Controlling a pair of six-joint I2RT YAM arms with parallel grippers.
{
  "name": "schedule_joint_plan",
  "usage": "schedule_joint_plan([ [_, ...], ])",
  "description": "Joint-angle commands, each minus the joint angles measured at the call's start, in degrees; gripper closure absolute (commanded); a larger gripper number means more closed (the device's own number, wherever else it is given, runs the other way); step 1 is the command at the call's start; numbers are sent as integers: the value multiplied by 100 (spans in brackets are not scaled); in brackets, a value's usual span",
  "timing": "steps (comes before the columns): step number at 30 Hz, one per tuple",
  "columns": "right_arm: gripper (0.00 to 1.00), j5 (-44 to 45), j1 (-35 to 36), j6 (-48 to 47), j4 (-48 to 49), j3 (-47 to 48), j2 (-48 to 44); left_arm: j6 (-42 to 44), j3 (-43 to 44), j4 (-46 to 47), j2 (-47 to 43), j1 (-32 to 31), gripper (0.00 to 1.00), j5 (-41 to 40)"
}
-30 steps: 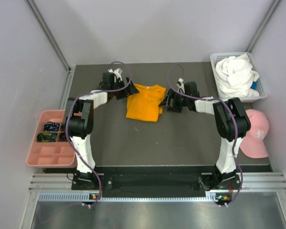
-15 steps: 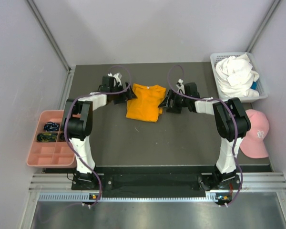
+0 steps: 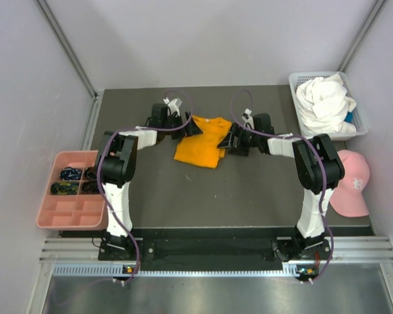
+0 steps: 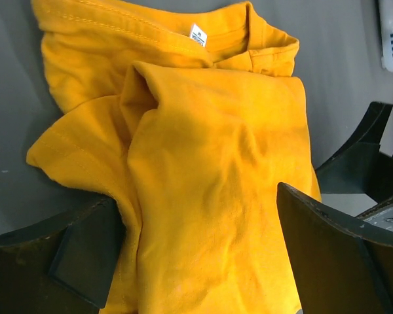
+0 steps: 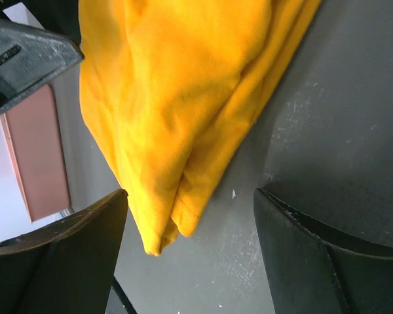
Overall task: Fold and stack the t-shirts
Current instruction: Put the neatly folded tshirt into the corner of the board with the left arm
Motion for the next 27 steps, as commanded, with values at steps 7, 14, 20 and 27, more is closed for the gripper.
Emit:
schedule_joint_plan([
  [7, 23, -64, 11, 14, 110, 111, -8, 387, -729, -1242, 292, -266, 81, -174],
  [14, 23, -55, 28, -3, 102, -91, -227, 562, -56, -1750, 380, -248, 100, -841],
  [20, 23, 68, 19, -100, -4, -328, -491, 1212, 1665, -2910, 563, -99, 100, -2018],
  [27, 23, 42, 37, 23, 128, -609, -790, 1547, 3313, -3572, 1109, 454, 100, -1504],
])
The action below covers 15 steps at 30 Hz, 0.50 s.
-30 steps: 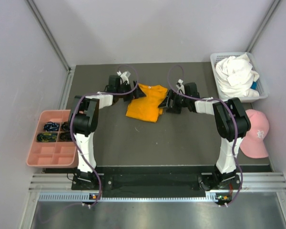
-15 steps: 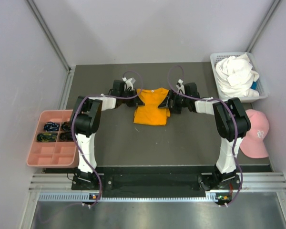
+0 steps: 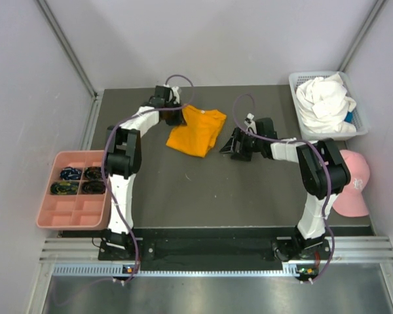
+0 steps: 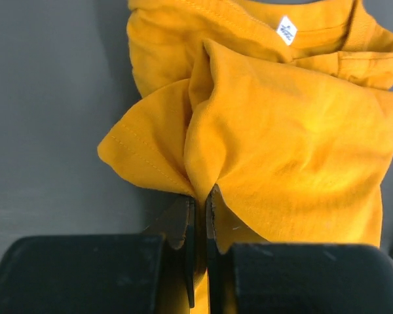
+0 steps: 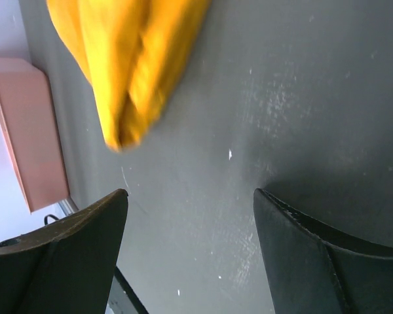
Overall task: Fold and stack the t-shirts
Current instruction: Put the neatly folded tshirt into the corner of the board with the left arm
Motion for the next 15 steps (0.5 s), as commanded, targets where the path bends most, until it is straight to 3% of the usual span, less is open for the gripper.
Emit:
schedule_joint_plan([
  [1, 23, 9, 33, 8, 133, -91, -420, 389, 659, -337, 206, 647, 100, 146],
  [4, 23, -9, 41, -1, 106, -109, -438, 354, 949, -353, 399, 1051, 100, 752],
  [12, 23, -114, 50, 52, 159, -74, -333, 433, 1872, -766, 1023, 1922, 100, 1184],
  [15, 23, -123, 68, 43, 159, -83, -298, 555, 2592, -1116, 1436, 2072, 100, 1360],
])
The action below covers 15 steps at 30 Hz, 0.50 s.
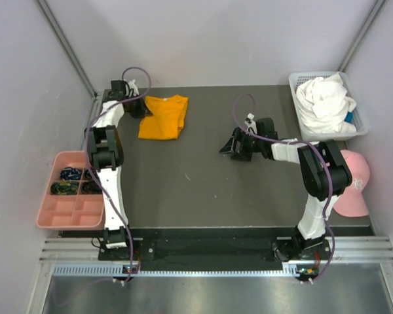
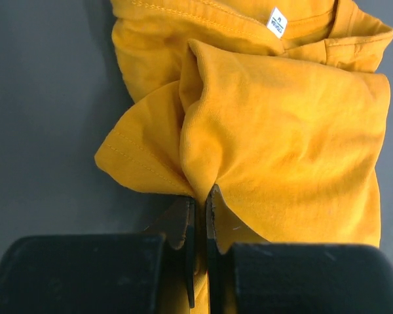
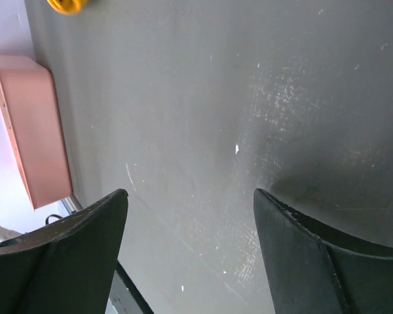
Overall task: Fold and stack the t-shirts
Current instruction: Put the neatly folded tshirt into the corner of the board with the left arm
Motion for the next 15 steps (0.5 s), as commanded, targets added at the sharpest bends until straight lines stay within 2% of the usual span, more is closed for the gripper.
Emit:
schedule_joint_plan([
  [1, 23, -99, 68, 19, 155, 42, -132, 282, 1100, -429, 503, 301, 100, 359],
  [7, 23, -99, 76, -42, 40, 103, -9, 546, 1366, -377, 681, 768, 100, 201],
  [15, 23, -204, 85, -34, -4, 305, 238, 1038, 1191, -105, 575, 970, 100, -994],
])
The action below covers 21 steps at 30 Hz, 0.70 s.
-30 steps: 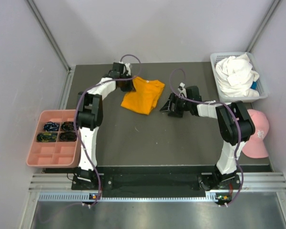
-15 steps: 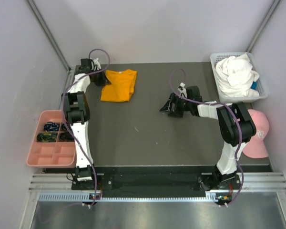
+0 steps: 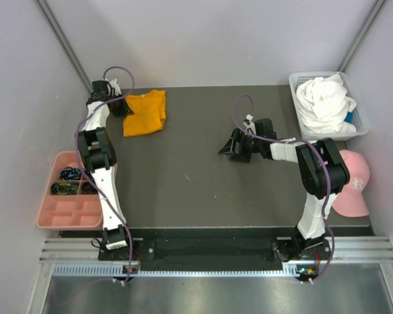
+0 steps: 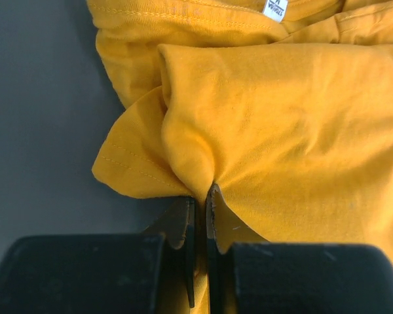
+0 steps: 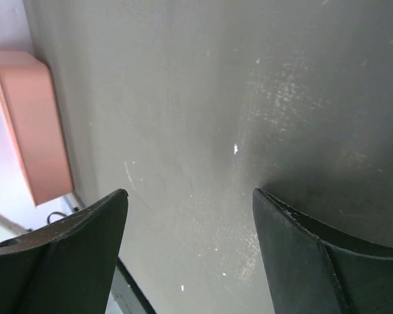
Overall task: Fold and stack the t-shirts
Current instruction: Put the neatly folded tshirt into the corner of the board with the left arm
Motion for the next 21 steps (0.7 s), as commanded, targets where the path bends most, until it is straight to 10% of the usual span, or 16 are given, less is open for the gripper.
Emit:
schedule_joint_plan([
  [1, 23, -139, 59, -53, 25, 271, 146, 488, -79, 350, -124, 188, 100, -874],
  [21, 23, -332, 156, 8, -55, 666, 787, 1982, -186, 1888, -159, 232, 100, -2438],
])
